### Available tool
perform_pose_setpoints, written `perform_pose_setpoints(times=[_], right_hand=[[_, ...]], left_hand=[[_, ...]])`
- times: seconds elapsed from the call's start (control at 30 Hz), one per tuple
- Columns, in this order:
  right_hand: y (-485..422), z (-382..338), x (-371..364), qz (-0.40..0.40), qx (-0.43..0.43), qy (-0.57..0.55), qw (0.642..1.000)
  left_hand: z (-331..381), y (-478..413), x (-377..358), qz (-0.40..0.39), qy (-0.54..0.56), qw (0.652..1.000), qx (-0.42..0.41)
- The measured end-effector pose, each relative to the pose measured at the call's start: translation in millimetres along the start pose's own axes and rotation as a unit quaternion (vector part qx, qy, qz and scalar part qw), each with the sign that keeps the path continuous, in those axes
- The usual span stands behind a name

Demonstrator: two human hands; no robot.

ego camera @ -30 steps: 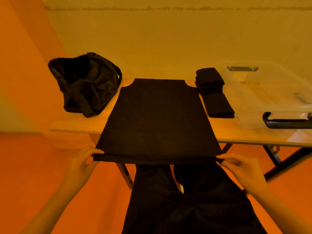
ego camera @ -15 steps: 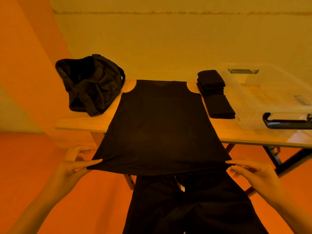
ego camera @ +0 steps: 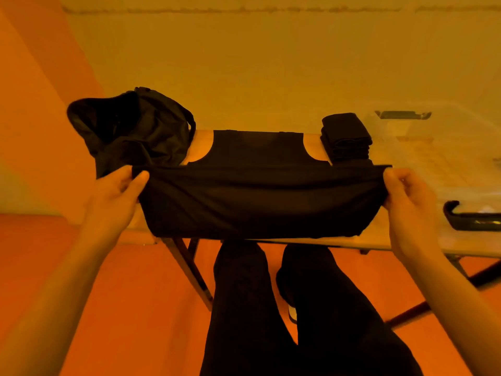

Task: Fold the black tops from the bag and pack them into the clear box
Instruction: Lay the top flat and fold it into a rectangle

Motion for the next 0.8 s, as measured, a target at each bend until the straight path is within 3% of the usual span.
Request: perform_pose_setpoints(times=[0.13, 0.23, 0.37, 0.63, 0.73, 0.8], right_hand=[[-76.4, 9.9, -56.7, 0.048, 0.019, 0.145, 0.988], [-126.6, 10.9, -93.3, 0.033, 0.070, 0.295, 0.952], [-178.3, 23.2, -122.1, 0.041, 0.116, 0.391, 0.912], [-217.9, 52.6, -143.2, 0.027, 0.118, 0.502, 0.856], [-196.2, 48.5, -145.8, 0.007, 0.166, 0.486, 0.858], [-155.4, 46.6, -146.6, -0.052, 0.219, 0.457, 0.860]], left_hand=[[8.9, -76.7, -50.9, 0.062, -0.155, 0.985, -0.035], [10.0, -115.1, -80.9, 0.105, -0.278, 0.954, -0.036], [0.1, -159.4, -111.0, 0.135, -0.398, 0.905, -0.064], [-24.5, -206.1, -143.8, 0.104, -0.450, 0.882, -0.097], [-16.0, -194.9, -152.8, 0.095, -0.451, 0.881, -0.107], [-5.2, -163.2, -158.2, 0.064, -0.430, 0.887, -0.154]])
Point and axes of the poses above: each hand's wrist, its own y-axis away from the middle knuckle, its own x-axis out of the back of the hand, z = x × y, the point moved 1 cm from there along -y, towards the middle knuckle, and after that the axes turned 2 degrees about z, right-handed, at the moved point
